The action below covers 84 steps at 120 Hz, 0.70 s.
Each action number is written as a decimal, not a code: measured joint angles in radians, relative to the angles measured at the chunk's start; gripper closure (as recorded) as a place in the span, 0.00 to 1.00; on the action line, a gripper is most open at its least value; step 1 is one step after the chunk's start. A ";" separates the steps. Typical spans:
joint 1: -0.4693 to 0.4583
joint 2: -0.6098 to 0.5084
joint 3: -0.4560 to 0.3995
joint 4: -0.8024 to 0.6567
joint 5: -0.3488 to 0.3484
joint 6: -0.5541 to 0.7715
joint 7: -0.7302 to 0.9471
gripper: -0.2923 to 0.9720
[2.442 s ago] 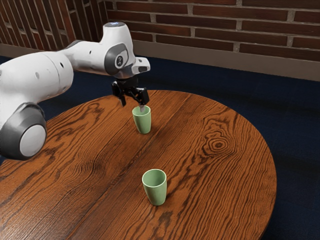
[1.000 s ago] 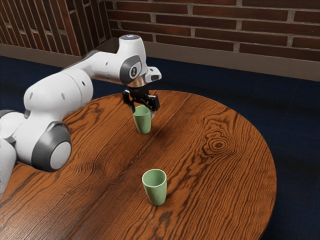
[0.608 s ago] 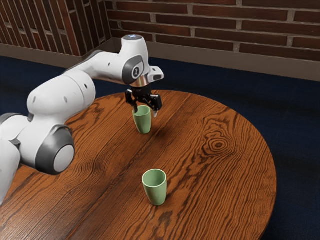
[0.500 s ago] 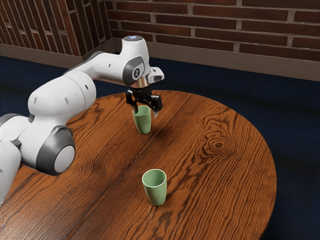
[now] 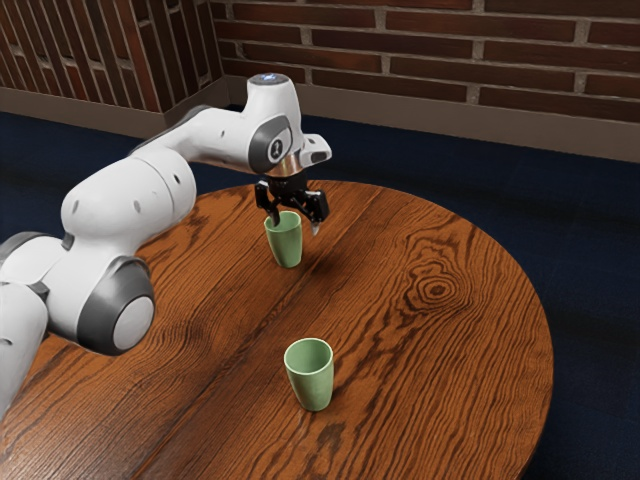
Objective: Place the left cup onto the right cup
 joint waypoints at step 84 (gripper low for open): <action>0.000 0.024 -0.006 -0.001 0.000 0.052 -0.016 0.24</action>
